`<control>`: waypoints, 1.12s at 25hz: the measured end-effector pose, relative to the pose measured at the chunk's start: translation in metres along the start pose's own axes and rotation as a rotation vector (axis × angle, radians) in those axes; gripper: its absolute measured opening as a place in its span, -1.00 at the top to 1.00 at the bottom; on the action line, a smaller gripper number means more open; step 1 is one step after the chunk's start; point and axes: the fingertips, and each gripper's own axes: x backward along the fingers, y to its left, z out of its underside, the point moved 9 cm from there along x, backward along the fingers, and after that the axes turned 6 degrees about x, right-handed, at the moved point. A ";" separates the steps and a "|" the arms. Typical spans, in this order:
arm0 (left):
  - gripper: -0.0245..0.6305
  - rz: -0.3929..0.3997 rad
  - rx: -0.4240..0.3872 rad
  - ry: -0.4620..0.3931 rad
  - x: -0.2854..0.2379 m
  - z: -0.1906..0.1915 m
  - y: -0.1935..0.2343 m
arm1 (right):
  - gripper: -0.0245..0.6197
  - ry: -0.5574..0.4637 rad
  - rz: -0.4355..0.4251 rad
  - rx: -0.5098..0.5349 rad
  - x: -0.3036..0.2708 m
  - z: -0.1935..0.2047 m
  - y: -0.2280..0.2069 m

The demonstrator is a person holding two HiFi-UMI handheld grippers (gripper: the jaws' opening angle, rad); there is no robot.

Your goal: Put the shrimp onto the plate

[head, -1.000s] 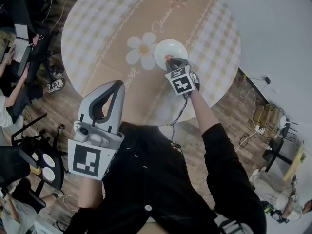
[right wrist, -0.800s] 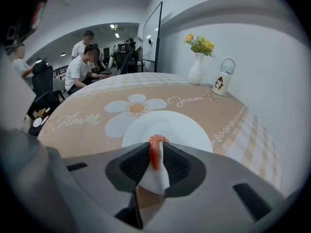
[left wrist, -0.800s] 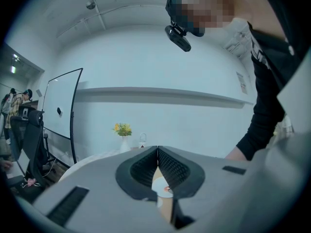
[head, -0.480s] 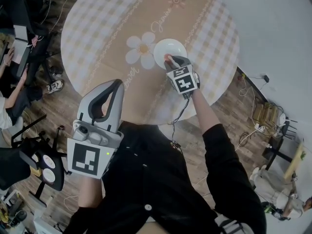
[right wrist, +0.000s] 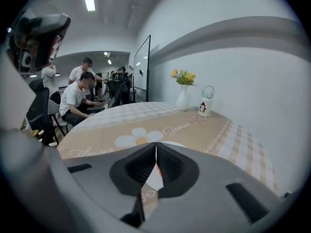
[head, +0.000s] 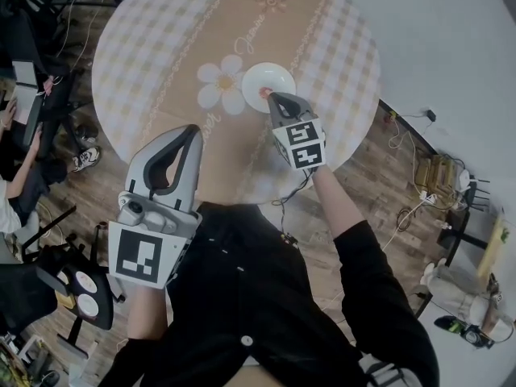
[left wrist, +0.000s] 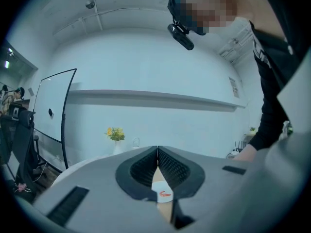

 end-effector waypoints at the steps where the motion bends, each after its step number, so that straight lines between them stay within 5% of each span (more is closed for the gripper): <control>1: 0.91 0.007 -0.001 -0.002 0.000 -0.001 -0.001 | 0.91 -0.027 0.006 -0.006 0.007 -0.006 0.001; 12: 0.92 0.075 -0.026 -0.043 0.000 -0.014 -0.005 | 0.91 -0.254 0.146 -0.024 0.087 -0.070 0.010; 19: 0.91 0.118 -0.042 -0.067 -0.003 -0.021 -0.009 | 0.92 -0.364 0.253 0.066 0.133 -0.101 0.020; 28: 0.91 0.151 -0.058 -0.099 -0.007 -0.031 -0.017 | 0.92 -0.420 0.330 0.056 0.186 -0.116 0.032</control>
